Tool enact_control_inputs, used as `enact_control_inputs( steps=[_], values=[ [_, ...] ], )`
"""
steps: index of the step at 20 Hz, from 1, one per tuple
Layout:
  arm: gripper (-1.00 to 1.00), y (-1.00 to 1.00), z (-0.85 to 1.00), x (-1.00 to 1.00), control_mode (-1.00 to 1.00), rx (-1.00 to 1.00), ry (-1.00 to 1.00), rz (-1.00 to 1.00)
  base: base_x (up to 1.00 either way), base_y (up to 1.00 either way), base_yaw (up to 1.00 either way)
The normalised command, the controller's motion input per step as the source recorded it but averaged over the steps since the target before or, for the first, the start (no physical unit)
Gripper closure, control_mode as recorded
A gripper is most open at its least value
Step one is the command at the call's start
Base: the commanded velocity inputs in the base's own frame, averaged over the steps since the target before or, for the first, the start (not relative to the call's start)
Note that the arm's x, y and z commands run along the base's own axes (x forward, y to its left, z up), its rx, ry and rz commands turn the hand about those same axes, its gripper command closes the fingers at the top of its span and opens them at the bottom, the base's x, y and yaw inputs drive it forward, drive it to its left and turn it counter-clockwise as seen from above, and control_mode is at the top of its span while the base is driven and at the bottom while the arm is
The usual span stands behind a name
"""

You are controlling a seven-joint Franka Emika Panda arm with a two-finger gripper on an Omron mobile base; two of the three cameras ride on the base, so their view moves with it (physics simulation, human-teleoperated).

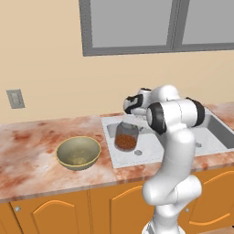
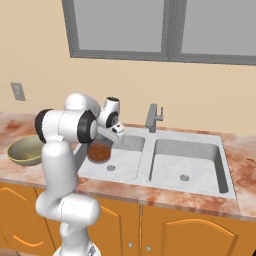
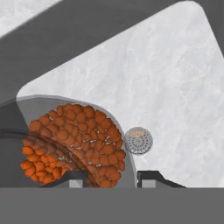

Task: Place the jar in the left basin and the bowl in the right basin of the sink.

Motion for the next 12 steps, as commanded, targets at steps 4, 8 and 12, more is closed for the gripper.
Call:
enact_control_inputs(
  steps=[4,8,12],
  values=[
    [1.0,0.11,-0.33,0.22,-1.0,0.0,0.06,0.0,0.0,0.0,0.0],
    [1.0,0.05,-0.31,0.18,-1.0,0.0,0.06,0.0,0.0,0.0,0.0],
    [1.0,0.03,-0.34,0.12,-1.0,0.0,0.04,0.0,0.0,0.0,0.0]
  ],
)
